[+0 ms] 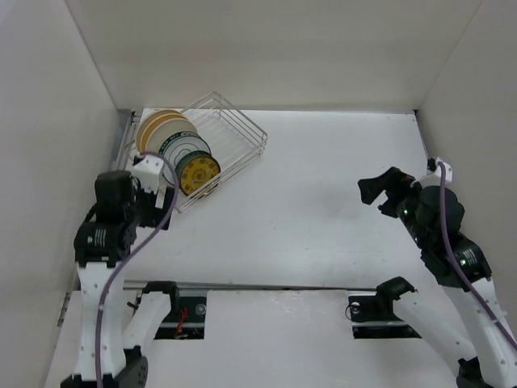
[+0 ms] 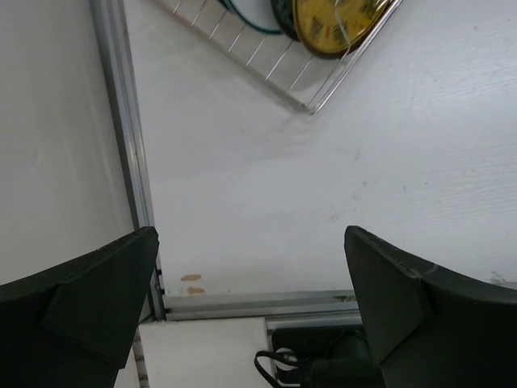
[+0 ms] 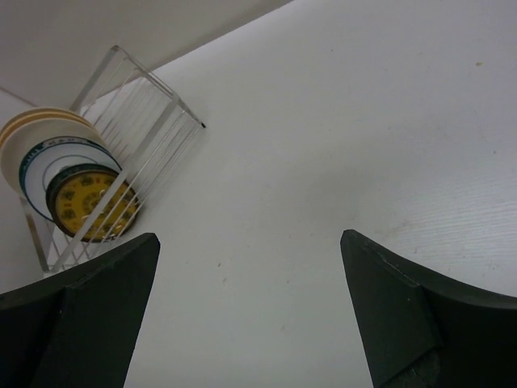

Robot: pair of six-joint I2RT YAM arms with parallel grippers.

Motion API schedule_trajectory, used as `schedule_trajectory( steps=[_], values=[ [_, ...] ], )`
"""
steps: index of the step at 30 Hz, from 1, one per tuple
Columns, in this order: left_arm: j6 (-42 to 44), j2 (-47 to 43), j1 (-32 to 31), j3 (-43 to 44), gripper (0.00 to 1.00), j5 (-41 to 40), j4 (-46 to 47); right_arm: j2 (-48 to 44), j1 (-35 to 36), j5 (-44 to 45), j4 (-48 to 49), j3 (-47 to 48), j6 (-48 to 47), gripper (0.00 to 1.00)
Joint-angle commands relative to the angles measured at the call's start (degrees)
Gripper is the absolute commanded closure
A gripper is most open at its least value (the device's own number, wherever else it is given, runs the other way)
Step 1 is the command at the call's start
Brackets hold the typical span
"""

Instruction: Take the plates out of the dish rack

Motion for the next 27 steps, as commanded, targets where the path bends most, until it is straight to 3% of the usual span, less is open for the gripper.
schedule_trajectory(
  steps=[1, 4, 7, 8, 9, 12, 17, 24, 27],
  values=[
    [-0.3, 10.2, 0.2, 7.4, 0.01, 6.3, -1.0, 6.1, 0.5, -1.0, 2.8, 5.5, -7.2, 0.00],
    [-0.3, 19.5, -0.3, 13.0, 0.01, 7.5, -1.6, 12.1, 0.5, -3.3, 2.8, 8.8, -9.9, 0.00],
    [3.9, 28.5, -0.3, 18.6, 0.38, 8.1, -4.6, 16.7, 0.5, -5.1, 5.0, 10.1, -10.4, 0.00],
    [3.9, 30.5, -0.3, 19.7, 0.39, 8.1, -4.7, 17.7, 0.5, -5.8, 5.9, 10.7, -10.4, 0.00],
    [4.6, 32.2, -0.3, 20.7, 0.46, 9.0, -5.2, 18.5, 0.5, -5.8, 6.8, 10.7, -10.4, 0.00],
    [7.6, 36.8, -0.9, 23.4, 0.46, 11.1, -3.0, 20.2, 0.5, -6.7, 11.5, 10.7, -11.1, 0.00],
    [7.6, 41.5, -3.9, 25.6, 0.65, 12.5, 2.2, 22.2, 0.5, -8.3, 16.5, 9.7, -11.1, 0.00],
    [5.2, 52.1, -4.7, 28.6, 0.62, 12.5, 8.0, 22.7, 0.5, -6.3, 21.1, 7.6, -12.1, 0.00],
    [5.2, 55.1, -4.7, 29.2, 0.65, 11.9, 10.9, 23.2, 0.5, -6.8, 21.1, 7.0, -12.1, 0.00]
  ],
)
